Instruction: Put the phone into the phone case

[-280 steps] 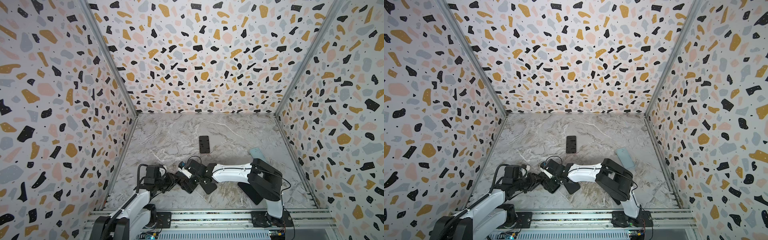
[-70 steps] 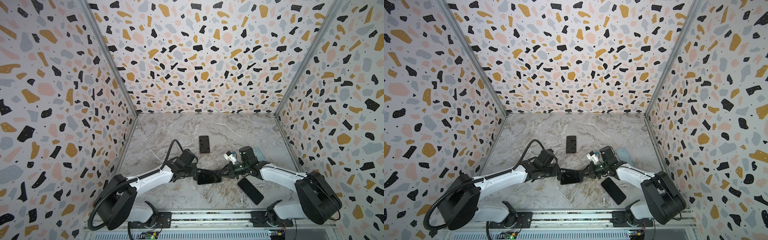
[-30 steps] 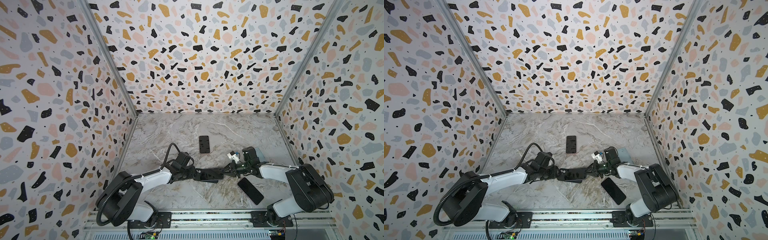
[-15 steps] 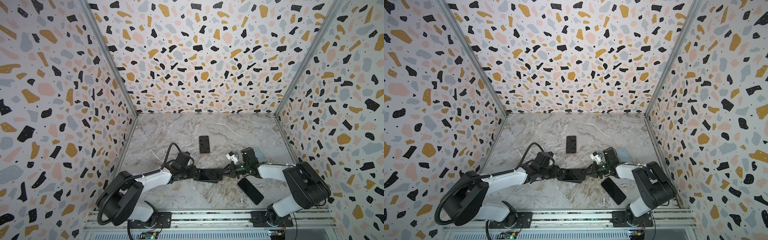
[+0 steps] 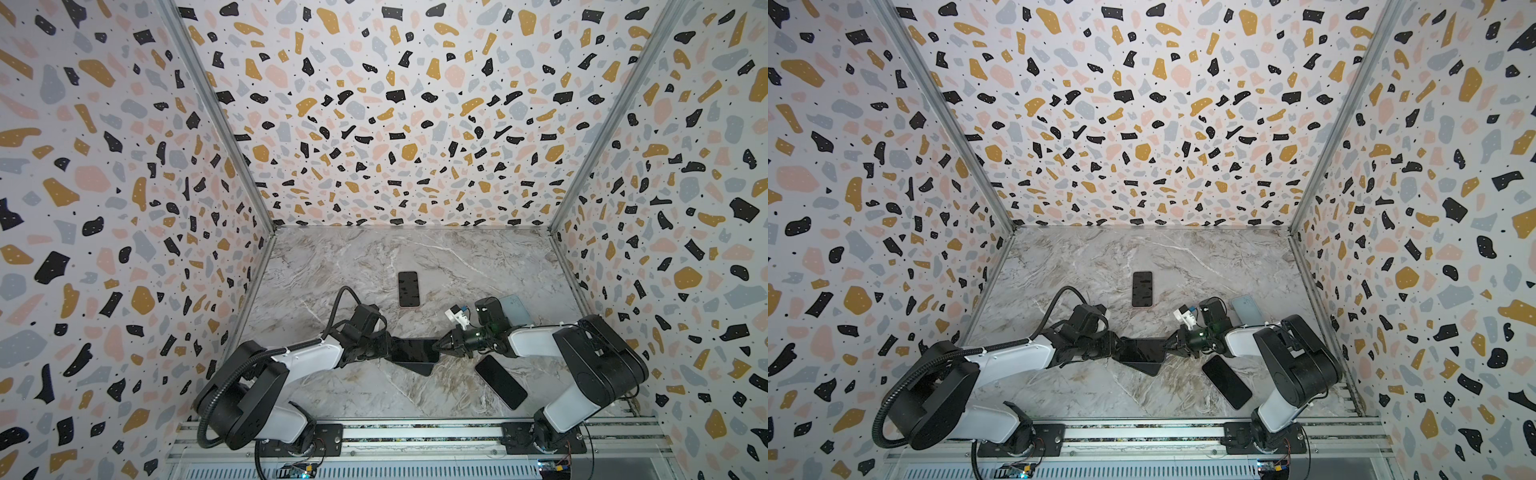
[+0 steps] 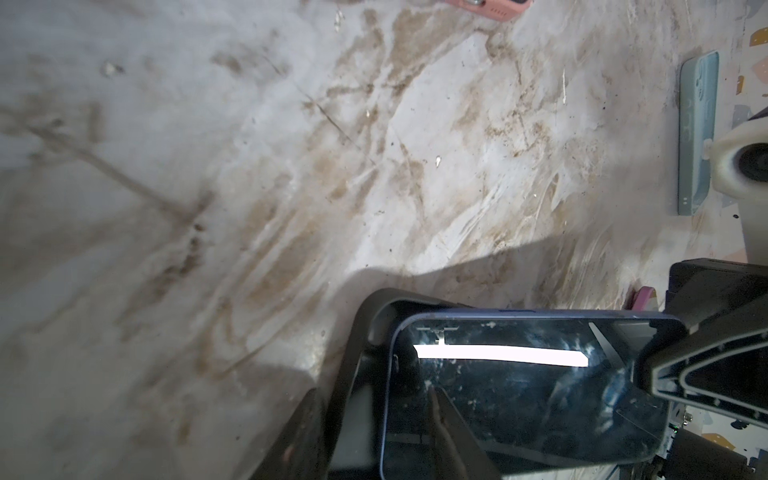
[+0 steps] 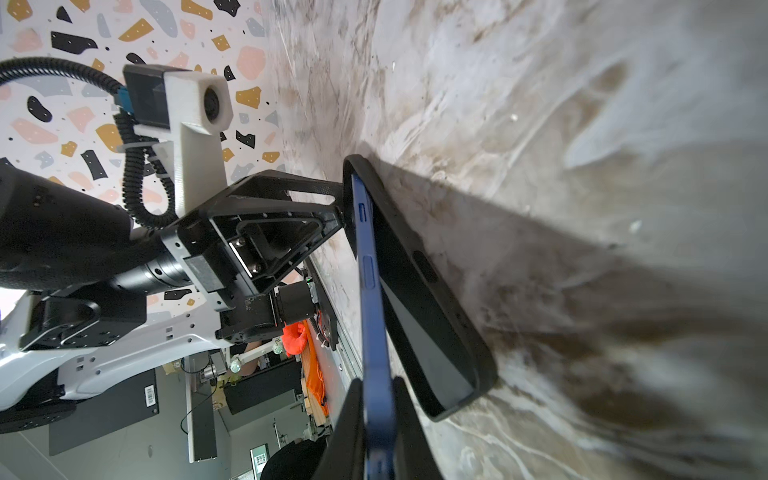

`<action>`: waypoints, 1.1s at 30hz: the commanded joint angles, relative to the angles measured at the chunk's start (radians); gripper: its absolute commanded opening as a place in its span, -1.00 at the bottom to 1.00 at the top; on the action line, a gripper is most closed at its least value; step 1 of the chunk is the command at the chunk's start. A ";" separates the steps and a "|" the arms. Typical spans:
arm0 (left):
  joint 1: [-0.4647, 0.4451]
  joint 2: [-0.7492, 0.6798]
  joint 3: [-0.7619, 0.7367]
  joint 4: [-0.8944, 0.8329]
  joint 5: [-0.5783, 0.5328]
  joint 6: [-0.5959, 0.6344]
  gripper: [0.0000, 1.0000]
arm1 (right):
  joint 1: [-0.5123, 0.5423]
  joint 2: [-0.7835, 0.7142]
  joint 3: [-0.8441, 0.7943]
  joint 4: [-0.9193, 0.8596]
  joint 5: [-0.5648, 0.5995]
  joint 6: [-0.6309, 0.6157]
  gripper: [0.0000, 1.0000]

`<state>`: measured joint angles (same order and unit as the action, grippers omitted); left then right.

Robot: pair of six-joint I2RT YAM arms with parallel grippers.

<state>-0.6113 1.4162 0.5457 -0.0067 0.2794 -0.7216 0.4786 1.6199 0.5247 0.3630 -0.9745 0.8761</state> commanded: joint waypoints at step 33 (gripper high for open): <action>-0.053 -0.093 -0.157 0.173 0.031 -0.113 -0.27 | 0.098 0.051 -0.090 0.059 0.153 0.191 -1.00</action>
<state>-0.6445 1.3300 0.3988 0.1638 0.2672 -0.8417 0.5503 1.6230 0.4427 0.5915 -0.8734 1.0943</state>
